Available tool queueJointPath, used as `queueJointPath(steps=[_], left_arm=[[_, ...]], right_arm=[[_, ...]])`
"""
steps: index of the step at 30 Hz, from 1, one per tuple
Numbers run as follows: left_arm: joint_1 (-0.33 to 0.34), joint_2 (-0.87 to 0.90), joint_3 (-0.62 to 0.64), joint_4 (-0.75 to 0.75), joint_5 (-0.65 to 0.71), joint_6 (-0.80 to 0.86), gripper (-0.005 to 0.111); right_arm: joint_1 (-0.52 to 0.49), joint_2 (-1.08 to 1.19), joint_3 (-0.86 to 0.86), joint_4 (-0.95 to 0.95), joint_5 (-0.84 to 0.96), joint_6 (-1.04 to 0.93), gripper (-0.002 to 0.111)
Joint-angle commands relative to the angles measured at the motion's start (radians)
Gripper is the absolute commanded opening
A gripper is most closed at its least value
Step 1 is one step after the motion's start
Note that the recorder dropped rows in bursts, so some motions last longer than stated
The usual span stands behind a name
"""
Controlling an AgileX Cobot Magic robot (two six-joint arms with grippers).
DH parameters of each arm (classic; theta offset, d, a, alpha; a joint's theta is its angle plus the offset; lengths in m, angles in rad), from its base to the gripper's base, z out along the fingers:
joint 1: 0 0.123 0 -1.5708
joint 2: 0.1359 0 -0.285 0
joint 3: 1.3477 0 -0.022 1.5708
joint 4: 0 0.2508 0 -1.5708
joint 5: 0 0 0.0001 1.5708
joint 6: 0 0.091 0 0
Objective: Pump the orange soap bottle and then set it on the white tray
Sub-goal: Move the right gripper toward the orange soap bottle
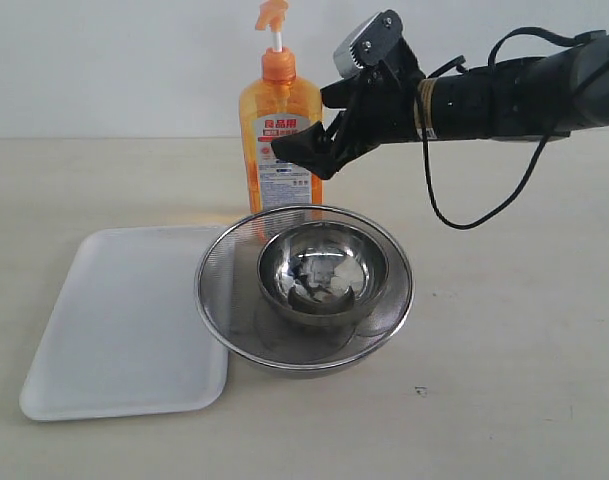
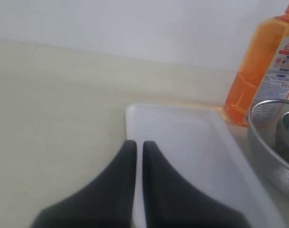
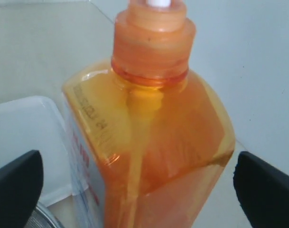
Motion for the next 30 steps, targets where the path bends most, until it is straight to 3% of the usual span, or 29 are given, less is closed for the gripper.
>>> queueJointPath(steps=[1,14,16,21,30], left_arm=[[0.001,-0.003,0.004,-0.008,-0.004,0.002,0.005],[0.001,-0.003,0.004,-0.008,-0.004,0.002,0.005],[0.001,-0.003,0.004,-0.008,-0.004,0.002,0.005],[0.001,-0.003,0.004,-0.008,-0.004,0.002,0.005],[0.001,-0.003,0.004,-0.008,-0.004,0.002,0.005]], right_arm=[[0.005,0.028,-0.027,0.009,-0.006,-0.025,0.105],[0.005,0.055,-0.054,0.021,-0.075,0.0,0.105],[0.005,0.055,-0.054,0.015,-0.081,0.006,0.101],[0.005,0.055,-0.054,-0.025,-0.11,0.027,0.079],[0.005,0.07,-0.054,-0.038,-0.134,0.025,0.078]])
